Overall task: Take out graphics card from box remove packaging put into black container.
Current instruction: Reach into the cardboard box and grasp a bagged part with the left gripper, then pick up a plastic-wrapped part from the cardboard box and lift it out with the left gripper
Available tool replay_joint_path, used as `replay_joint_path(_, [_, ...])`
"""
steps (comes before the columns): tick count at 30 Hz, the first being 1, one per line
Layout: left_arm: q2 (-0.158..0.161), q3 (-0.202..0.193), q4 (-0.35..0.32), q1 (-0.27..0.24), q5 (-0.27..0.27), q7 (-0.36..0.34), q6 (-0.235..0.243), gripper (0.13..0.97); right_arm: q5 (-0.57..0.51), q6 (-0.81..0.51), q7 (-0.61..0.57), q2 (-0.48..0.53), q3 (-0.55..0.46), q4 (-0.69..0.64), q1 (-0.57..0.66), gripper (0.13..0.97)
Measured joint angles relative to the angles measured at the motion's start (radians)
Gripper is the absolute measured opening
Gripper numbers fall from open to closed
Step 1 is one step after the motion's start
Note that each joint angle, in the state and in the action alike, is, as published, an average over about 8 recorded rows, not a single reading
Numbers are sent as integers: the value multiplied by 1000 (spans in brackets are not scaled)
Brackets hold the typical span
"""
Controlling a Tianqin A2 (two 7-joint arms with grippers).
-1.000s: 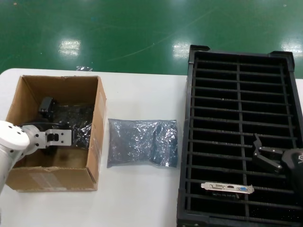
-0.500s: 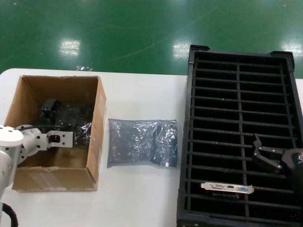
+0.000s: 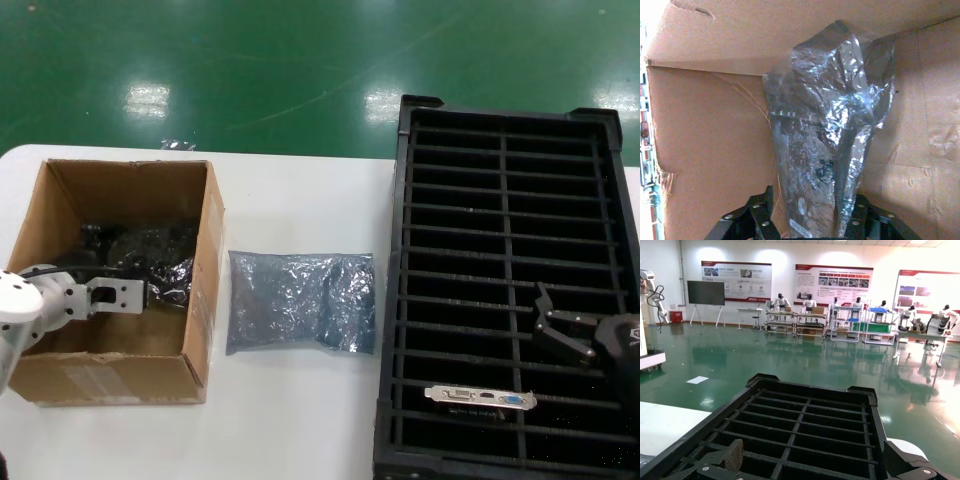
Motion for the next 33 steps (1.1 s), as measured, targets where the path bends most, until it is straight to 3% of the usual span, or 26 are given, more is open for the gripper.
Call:
replay_joint_path(7, [-27,52,-88,45,55,-128,3,433,0,0,0,0,0,0,0,966])
replay_joint_path(16, [-55,105,-173,90,120,-271,7,268,0,0,0,0,0,0,0,966])
replay_joint_path(26, [-98,136,-300,143,231,-448,5,170,0,0,0,0,0,0,0,966])
replay_joint_path(33, [-132,111,-436,204,365,-602,16,143,0,0,0,0,0,0,0,966])
